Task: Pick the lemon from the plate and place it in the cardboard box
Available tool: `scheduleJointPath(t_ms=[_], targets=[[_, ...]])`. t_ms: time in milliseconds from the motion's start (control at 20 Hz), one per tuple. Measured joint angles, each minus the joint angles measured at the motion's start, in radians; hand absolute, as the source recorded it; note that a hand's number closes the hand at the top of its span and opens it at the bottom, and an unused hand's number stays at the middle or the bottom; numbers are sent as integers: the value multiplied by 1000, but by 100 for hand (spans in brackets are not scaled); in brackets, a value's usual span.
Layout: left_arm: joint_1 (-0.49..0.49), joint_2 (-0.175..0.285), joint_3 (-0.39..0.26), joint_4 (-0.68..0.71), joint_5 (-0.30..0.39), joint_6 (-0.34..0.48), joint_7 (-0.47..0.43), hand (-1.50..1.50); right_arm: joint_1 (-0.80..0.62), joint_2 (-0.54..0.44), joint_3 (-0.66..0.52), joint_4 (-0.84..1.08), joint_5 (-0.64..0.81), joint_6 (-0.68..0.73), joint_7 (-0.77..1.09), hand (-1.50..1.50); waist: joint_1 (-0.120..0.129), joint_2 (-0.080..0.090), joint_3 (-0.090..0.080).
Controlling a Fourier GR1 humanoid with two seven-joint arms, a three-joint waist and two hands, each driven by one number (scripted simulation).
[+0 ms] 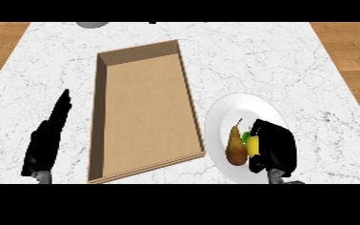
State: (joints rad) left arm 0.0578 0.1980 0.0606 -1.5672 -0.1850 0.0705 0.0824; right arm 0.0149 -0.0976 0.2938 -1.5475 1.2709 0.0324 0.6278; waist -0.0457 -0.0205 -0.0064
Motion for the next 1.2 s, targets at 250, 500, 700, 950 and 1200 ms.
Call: scheduleJointPath(t_ms=[250,500,700,950,1200], targets=[[-4,2,6,12,8,-10,-6,0,153,68,193,-231,175,0,269,150,9,6,3],[-28,1,-1,-2,4,-13,17,0,204,87,402,-463,271,1,376,150,24,10,5],[-27,0,-9,-8,5,-23,17,0,134,61,497,-545,308,-36,390,150,38,13,5],[-47,-12,-22,10,-6,-20,11,0,15,2,559,-556,290,-76,403,150,49,18,5],[-63,-19,-32,6,-17,-18,21,0,-195,48,564,-567,194,-49,454,150,63,21,5]])
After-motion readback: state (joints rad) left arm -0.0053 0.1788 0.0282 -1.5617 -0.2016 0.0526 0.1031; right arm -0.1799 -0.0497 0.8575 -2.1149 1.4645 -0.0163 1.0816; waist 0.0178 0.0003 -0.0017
